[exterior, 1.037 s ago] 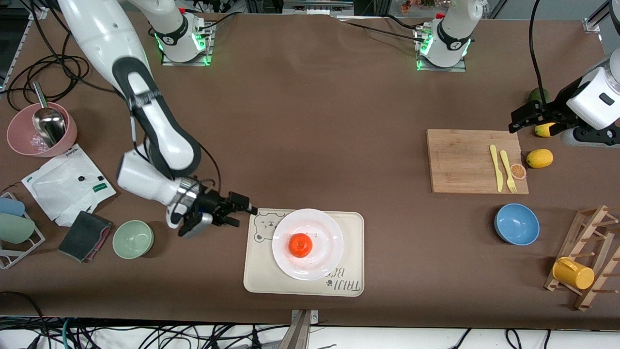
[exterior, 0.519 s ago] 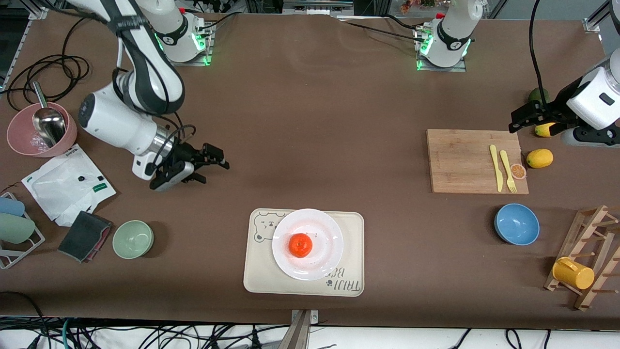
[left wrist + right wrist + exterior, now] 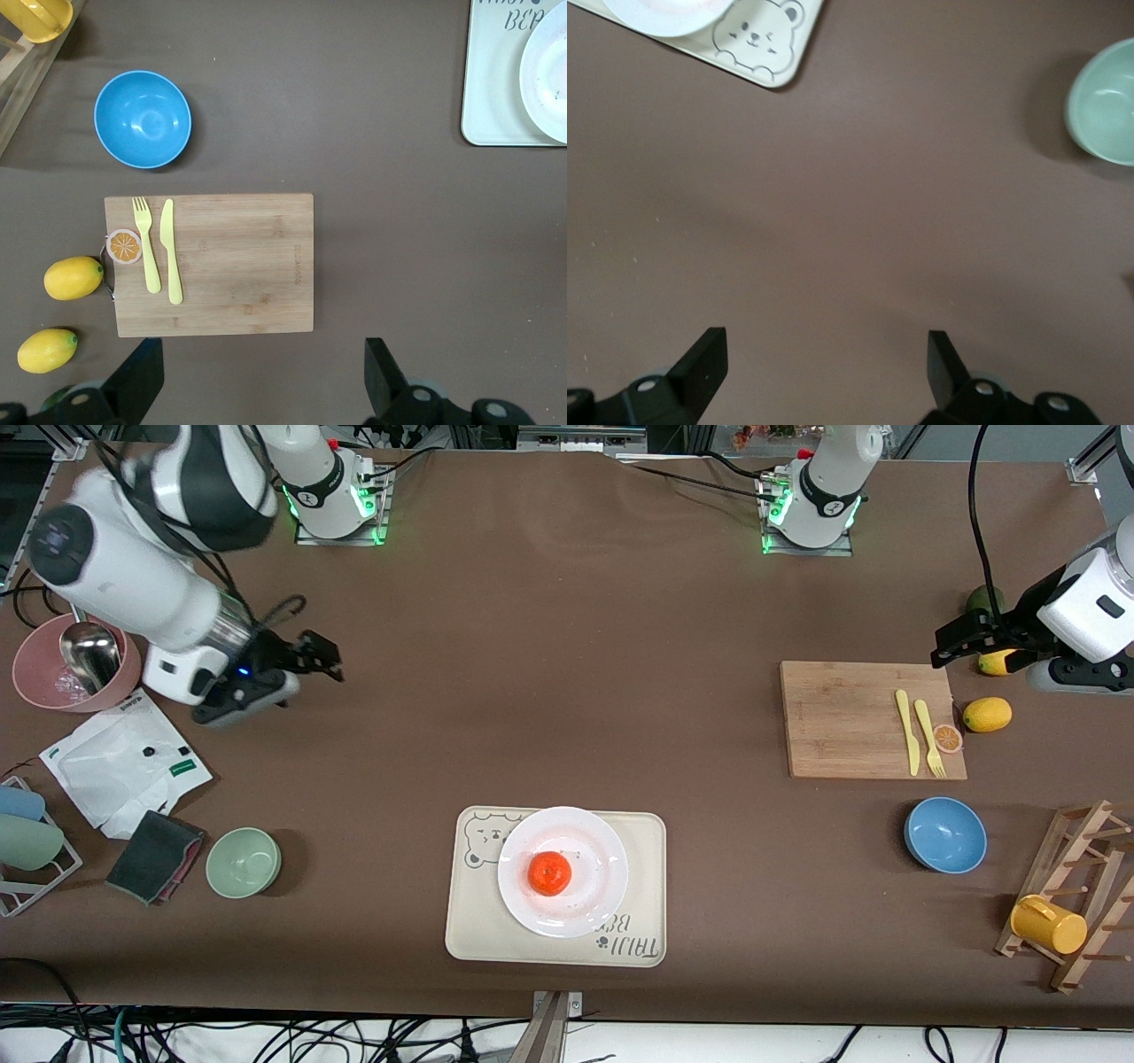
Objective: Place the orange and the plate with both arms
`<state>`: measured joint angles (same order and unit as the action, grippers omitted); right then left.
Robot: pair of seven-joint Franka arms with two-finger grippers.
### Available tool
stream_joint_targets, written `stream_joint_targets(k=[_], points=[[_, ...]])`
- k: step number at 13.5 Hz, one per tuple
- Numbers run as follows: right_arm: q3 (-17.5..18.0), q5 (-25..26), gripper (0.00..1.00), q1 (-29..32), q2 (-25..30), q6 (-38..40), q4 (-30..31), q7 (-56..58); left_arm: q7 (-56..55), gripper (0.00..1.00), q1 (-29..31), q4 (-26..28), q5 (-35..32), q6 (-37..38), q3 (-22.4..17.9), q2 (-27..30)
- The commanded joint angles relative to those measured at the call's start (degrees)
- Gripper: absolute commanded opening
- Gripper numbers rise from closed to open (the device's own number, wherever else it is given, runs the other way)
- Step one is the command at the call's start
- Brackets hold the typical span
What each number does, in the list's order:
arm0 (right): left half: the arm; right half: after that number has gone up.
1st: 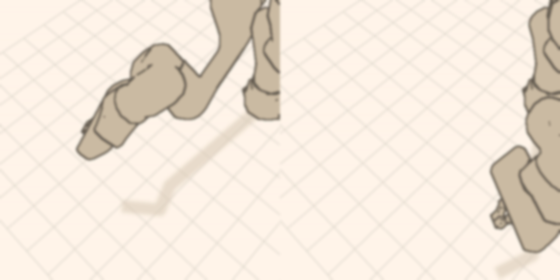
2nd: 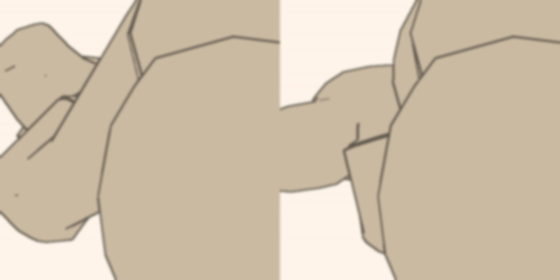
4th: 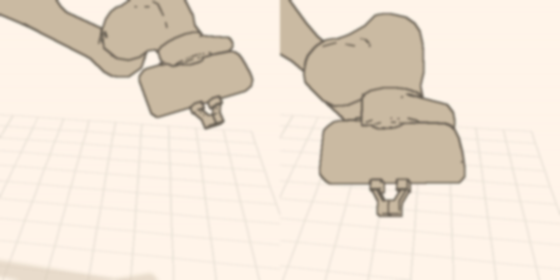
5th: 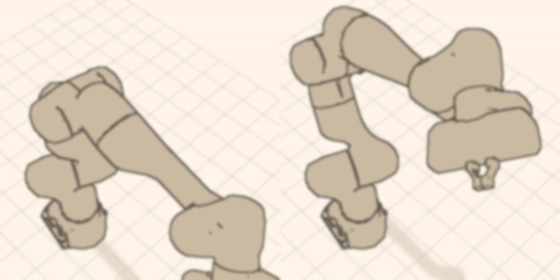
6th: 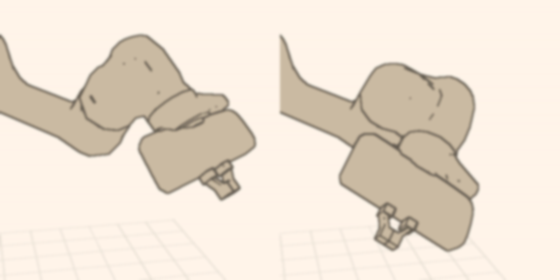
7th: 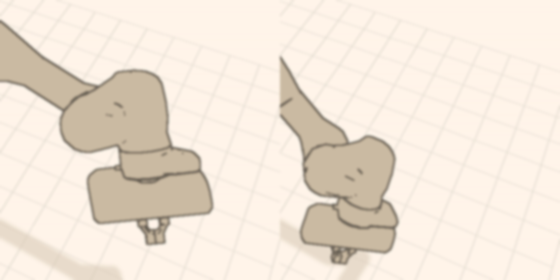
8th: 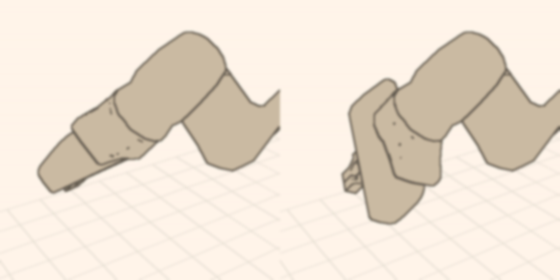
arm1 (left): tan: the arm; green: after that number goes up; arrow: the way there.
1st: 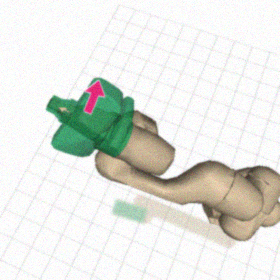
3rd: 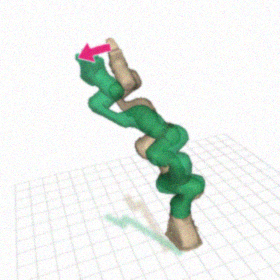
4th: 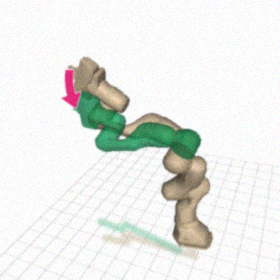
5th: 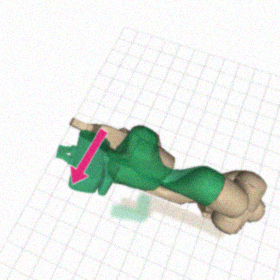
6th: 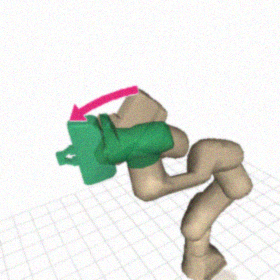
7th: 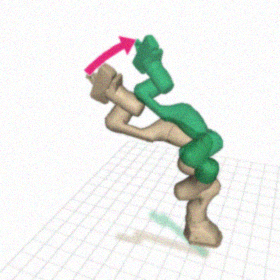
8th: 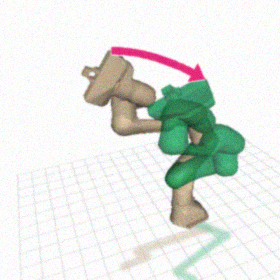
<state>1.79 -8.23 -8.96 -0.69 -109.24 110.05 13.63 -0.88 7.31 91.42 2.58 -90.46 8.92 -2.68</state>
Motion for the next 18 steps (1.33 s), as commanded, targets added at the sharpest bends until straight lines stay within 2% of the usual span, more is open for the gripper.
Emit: stream_joint_targets(k=[1, 5, 8, 18], points=[[-1.8, 4.6, 1.00, 0.0, 0.6, 11.6, -9.6, -3.0, -0.2, 1.00, 0.2, -1.3, -0.7, 1.1, 0.2, -0.4], [-4.4, 6.8, 1.00, 0.0, 0.7, 22.9, -18.1, -7.4, 0.0, 1.00, 0.3, -1.3, -0.7, 1.1, 0.2, -0.4], [-4.6, 6.9, 1.00, 0.0, 0.5, 26.7, -22.4, -8.9, 0.1, 1.00, 0.3, -1.3, -0.7, 1.1, 0.2, -0.4], [-4.7, 6.3, 1.00, 0.2, 0.3, 27.4, -22.9, -9.1, 0.1, 1.00, 0.3, -1.2, -0.7, 1.1, 0.1, -0.4]])
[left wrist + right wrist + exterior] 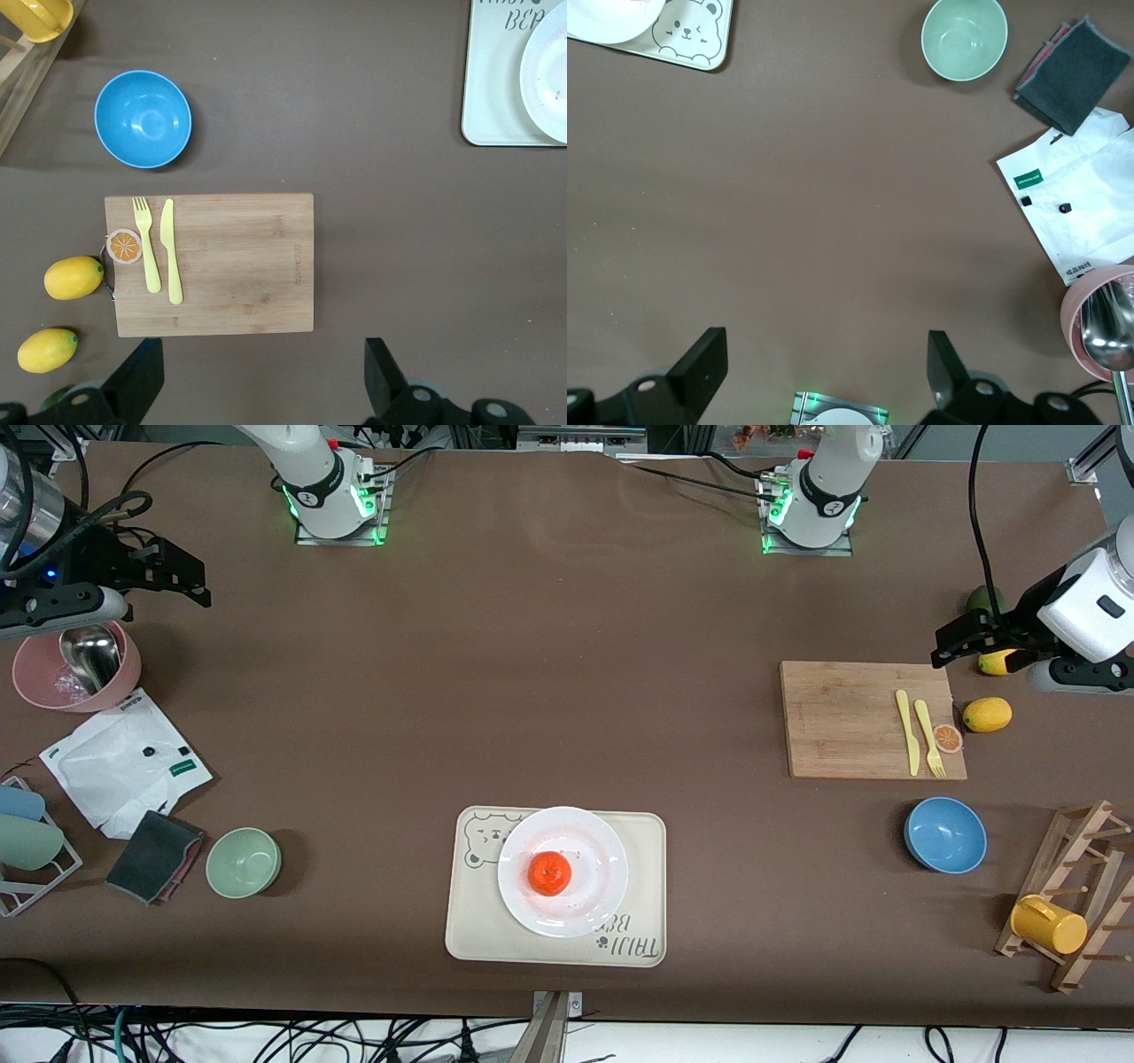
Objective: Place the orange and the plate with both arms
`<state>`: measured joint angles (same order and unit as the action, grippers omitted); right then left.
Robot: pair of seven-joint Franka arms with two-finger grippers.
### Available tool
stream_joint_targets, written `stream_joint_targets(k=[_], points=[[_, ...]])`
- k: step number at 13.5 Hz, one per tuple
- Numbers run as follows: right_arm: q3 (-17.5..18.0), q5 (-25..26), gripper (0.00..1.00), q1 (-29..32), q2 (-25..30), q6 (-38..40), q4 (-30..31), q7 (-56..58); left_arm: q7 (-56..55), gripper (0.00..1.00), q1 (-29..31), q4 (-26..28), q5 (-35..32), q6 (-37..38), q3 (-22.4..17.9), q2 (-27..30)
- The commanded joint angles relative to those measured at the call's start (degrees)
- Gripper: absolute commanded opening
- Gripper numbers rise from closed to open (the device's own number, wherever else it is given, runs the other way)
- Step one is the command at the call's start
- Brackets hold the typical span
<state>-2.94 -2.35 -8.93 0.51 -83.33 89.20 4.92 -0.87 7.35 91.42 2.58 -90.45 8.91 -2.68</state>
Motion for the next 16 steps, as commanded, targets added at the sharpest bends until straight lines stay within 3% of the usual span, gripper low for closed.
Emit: stream_joint_targets(k=[1, 16], points=[[0.0, 0.4, 1.00, 0.2, -1.0, 1.3, -2.1, -0.4, 0.1, 1.00, 0.2, -1.2, -0.7, 1.1, 0.1, -0.4], [-0.8, 0.4, 1.00, 0.3, -2.2, 0.7, -2.1, 0.1, 0.6, 1.00, 1.7, -1.4, -0.7, 0.9, -0.2, -0.7]])
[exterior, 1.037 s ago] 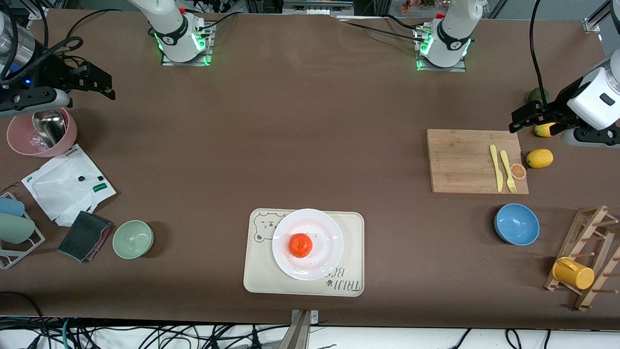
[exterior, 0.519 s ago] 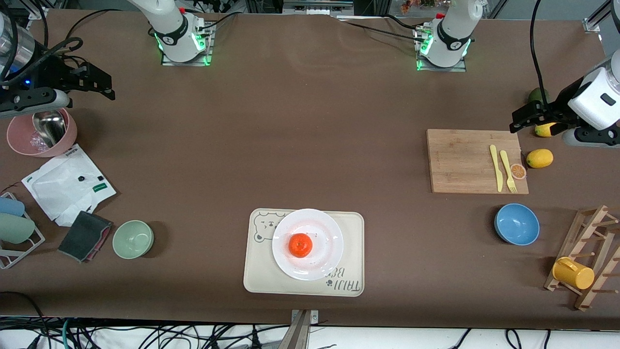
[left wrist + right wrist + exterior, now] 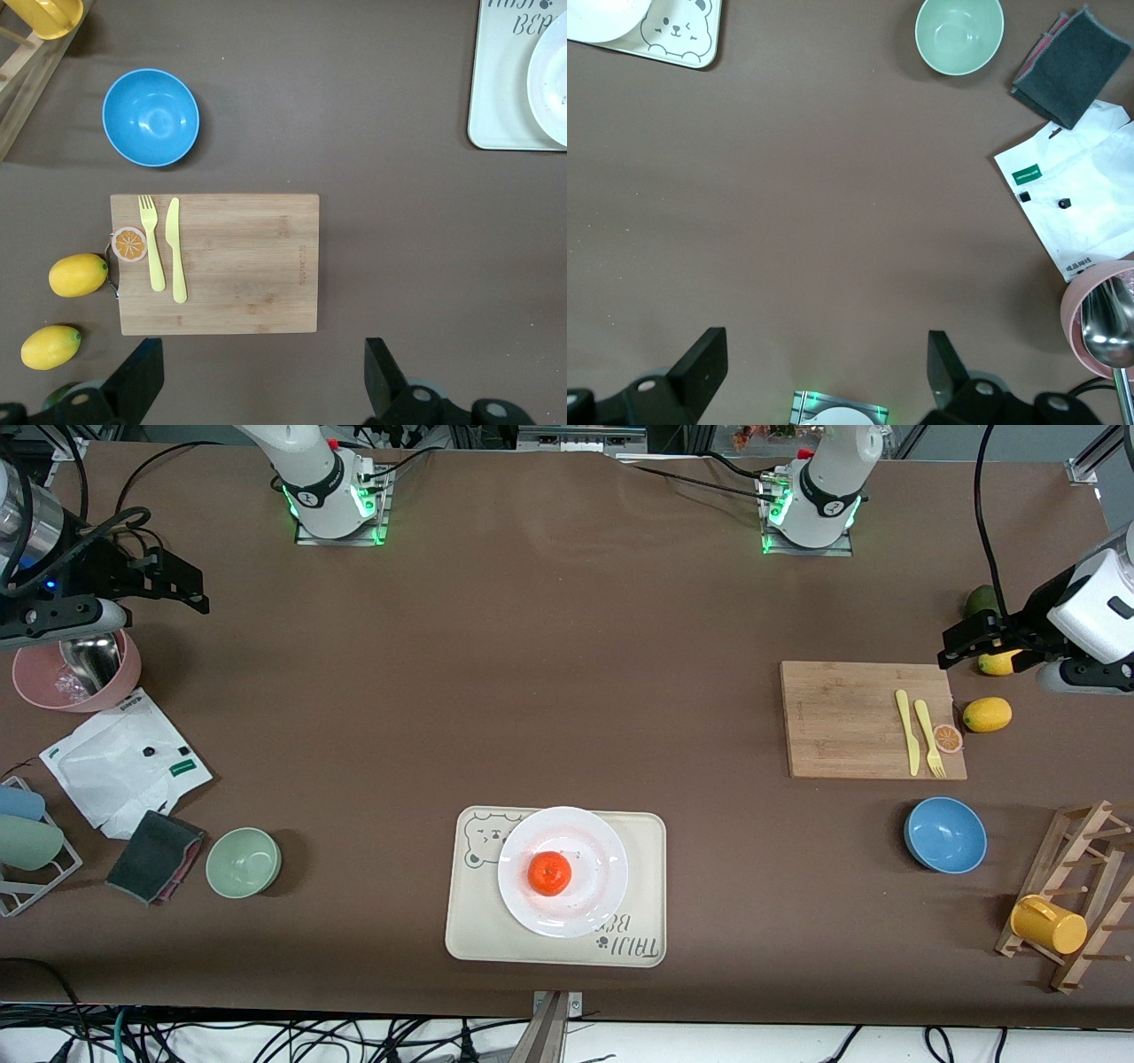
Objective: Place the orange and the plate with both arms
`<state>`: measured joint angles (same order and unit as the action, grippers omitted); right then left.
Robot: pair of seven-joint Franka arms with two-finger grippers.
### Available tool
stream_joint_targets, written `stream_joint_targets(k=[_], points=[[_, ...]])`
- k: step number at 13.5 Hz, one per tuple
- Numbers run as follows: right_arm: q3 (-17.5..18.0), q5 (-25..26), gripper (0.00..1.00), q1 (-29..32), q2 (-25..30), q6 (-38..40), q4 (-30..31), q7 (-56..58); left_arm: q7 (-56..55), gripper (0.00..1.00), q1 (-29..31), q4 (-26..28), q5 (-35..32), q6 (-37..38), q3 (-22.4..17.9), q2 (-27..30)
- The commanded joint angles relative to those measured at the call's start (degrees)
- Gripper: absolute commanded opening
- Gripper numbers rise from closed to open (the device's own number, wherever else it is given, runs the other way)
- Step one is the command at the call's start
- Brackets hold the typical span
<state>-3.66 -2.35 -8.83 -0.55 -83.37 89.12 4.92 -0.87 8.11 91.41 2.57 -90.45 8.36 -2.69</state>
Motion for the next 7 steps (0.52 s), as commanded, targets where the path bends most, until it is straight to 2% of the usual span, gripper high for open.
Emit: stream_joint_targets(k=[1, 7], points=[[0.0, 0.7, 1.00, 0.2, -1.2, 0.8, -2.0, 0.1, 0.5, 1.00, 0.9, -1.4, -0.7, 1.0, 0.5, -0.7], [0.3, 0.6, 1.00, 1.3, -1.6, 0.5, -2.0, 0.0, 0.5, 1.00, 0.9, -1.5, -0.7, 1.0, 0.6, -0.7]])
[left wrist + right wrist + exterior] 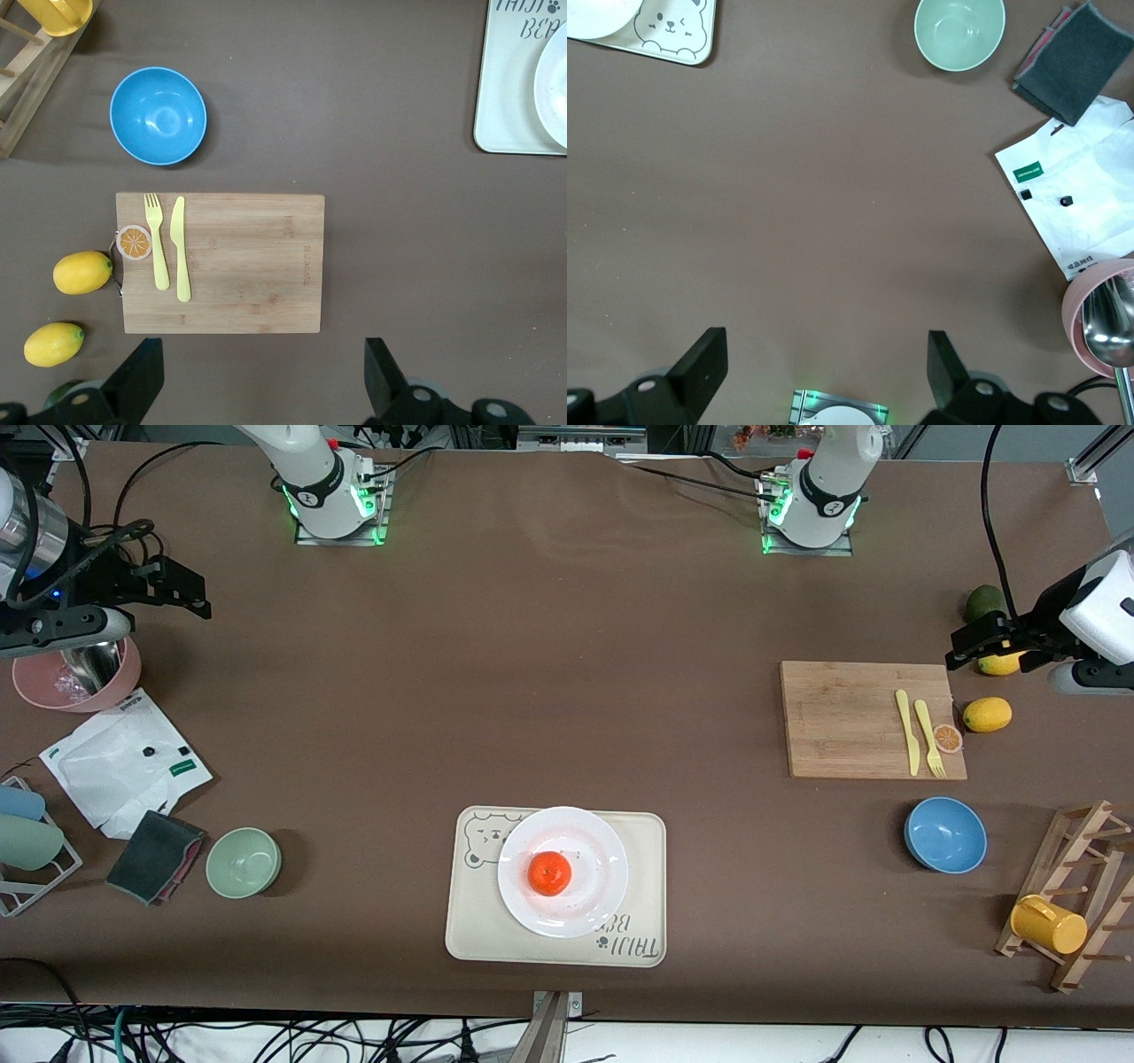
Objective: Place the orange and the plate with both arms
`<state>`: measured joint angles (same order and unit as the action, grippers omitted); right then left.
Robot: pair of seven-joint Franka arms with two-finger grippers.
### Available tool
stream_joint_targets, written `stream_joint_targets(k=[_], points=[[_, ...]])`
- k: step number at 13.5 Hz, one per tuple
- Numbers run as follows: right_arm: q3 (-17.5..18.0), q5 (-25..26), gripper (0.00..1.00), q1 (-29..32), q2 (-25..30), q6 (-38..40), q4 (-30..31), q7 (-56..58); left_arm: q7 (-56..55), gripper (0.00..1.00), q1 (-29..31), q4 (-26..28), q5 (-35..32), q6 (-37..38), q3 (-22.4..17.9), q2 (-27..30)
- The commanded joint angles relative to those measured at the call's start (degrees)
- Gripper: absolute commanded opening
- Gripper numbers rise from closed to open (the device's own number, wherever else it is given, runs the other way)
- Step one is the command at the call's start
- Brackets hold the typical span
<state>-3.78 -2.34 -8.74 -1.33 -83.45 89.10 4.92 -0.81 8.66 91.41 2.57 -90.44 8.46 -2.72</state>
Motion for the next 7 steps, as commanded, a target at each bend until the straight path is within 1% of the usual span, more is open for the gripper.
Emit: stream_joint_targets(k=[1, 7], points=[[0.5, 0.6, 1.00, 1.4, -0.8, 0.5, -2.0, 0.0, 0.5, 1.00, 0.3, -1.5, -0.7, 1.0, 0.5, -0.6], [0.4, 0.1, 1.00, 1.2, -0.9, 0.6, -2.0, -0.2, 0.4, 1.00, 0.4, -1.6, -0.7, 1.1, 0.5, -0.5]])
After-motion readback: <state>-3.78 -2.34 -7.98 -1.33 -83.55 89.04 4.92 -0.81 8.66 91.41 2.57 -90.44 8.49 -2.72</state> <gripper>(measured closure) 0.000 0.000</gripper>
